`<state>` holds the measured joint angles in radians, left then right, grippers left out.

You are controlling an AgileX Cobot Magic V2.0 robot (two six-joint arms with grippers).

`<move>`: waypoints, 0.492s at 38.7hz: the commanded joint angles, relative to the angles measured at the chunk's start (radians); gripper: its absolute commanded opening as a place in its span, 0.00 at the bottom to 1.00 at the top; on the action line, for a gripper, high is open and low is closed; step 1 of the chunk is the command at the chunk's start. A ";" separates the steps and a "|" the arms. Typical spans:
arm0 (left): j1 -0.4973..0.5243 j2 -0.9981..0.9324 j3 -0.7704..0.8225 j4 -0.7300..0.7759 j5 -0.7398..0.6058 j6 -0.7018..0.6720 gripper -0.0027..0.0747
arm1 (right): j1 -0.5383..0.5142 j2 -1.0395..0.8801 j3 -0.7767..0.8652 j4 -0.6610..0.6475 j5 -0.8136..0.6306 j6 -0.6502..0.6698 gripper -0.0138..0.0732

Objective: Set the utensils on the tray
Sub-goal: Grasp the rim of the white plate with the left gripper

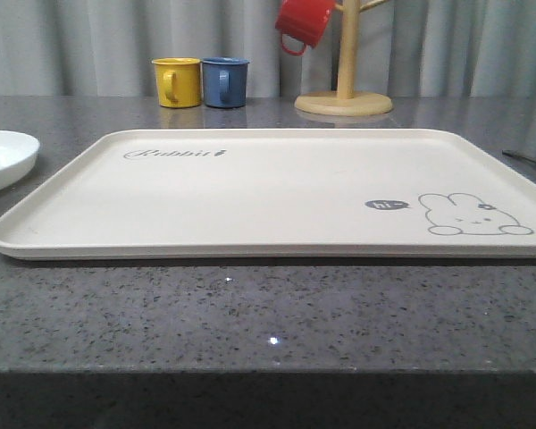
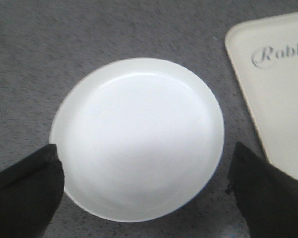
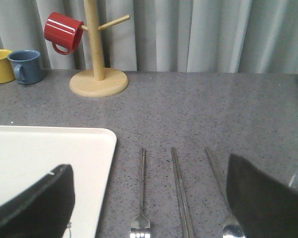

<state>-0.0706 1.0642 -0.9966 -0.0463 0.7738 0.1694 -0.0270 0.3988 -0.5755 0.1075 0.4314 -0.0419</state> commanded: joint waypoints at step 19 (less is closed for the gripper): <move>-0.175 0.463 -0.258 0.028 0.243 0.015 0.65 | -0.005 0.015 -0.036 0.002 -0.075 -0.004 0.90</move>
<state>-0.2330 1.5339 -1.2186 -0.0202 1.0286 0.1864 -0.0270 0.3988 -0.5755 0.1075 0.4314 -0.0419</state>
